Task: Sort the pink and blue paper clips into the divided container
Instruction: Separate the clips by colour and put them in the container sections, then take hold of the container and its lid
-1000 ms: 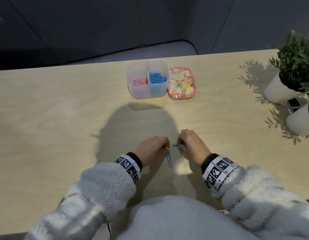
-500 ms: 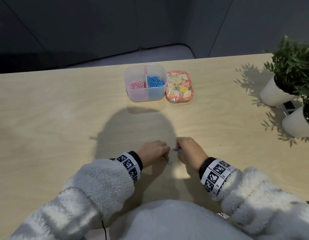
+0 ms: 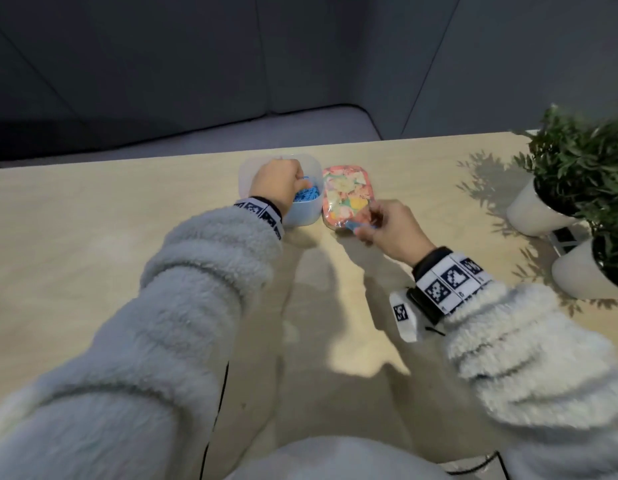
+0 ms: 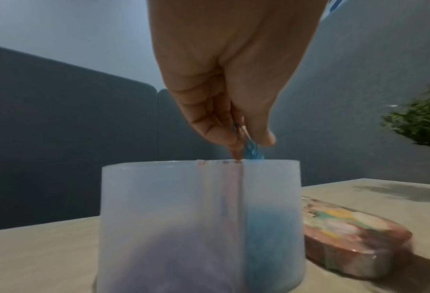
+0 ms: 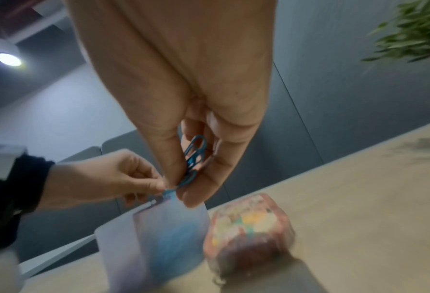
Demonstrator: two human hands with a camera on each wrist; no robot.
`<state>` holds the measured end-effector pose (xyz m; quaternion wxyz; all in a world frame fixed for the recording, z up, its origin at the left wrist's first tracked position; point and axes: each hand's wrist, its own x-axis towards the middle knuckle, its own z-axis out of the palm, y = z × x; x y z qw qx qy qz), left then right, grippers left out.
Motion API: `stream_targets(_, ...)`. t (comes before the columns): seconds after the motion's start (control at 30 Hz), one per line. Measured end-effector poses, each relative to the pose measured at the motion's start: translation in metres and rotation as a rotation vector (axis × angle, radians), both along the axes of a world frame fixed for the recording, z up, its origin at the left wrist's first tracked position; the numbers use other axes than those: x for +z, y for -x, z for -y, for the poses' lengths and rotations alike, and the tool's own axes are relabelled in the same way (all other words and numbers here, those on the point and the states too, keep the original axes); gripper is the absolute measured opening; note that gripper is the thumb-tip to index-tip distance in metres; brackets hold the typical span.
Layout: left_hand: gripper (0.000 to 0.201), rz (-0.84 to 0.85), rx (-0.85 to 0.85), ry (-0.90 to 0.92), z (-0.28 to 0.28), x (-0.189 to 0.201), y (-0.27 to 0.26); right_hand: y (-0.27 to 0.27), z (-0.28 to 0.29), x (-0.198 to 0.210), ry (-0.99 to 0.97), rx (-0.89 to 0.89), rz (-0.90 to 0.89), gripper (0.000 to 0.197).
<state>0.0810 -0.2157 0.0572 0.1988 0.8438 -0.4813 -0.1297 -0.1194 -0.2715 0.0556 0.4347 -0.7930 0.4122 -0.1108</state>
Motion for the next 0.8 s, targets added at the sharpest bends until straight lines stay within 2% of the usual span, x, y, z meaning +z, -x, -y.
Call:
stream_targets(0.07,0.033,-0.032,0.0,0.064,0.0,-0.005,-0.004,-0.025,0.013,0.009,0.105,-0.023,0.054,0.01)
stream_targets(0.17,0.025,-0.103,0.089,0.3,-0.012,-0.016,-0.011,-0.064,0.022,0.015,0.162,-0.045,0.119,0.011)
stream_targets(0.23,0.023,-0.017,0.187,0.425,-0.026,-0.028,-0.017,-0.087,0.02,0.016,0.181,-0.037,0.13,0.012)
stream_targets(0.33,0.039,0.144,0.279,0.289,-0.044,-0.046,-0.026,-0.106,0.015,0.012,0.198,0.058,0.023,0.023)
stream_targets(0.4,0.045,0.06,0.278,0.224,-0.05,-0.053,-0.029,-0.105,0.014,0.005,0.193,0.069,-0.011,0.027)
stream_targets(0.5,0.048,-0.184,0.278,0.229,-0.057,-0.058,-0.029,-0.087,0.024,-0.013,0.245,-0.106,0.037,0.033)
stream_targets(0.57,0.051,-0.29,0.298,0.232,-0.06,-0.059,-0.027,-0.069,0.033,-0.031,0.269,-0.225,-0.061,0.033)
stream_targets(0.6,0.051,-0.307,0.301,0.245,-0.061,-0.059,-0.026,-0.06,0.036,-0.039,0.263,-0.254,-0.19,0.038)
stream_targets(0.67,0.051,-0.309,0.29,0.265,-0.062,-0.059,-0.026,-0.046,0.035,-0.052,0.219,-0.252,-0.473,0.061)
stream_targets(0.7,0.051,-0.307,0.285,0.267,-0.063,-0.059,-0.026,-0.042,0.033,-0.057,0.21,-0.246,-0.546,0.071)
stream_targets(0.8,0.051,-0.298,0.269,0.247,-0.066,-0.059,-0.026,-0.039,0.028,-0.068,0.232,-0.277,-0.522,0.079)
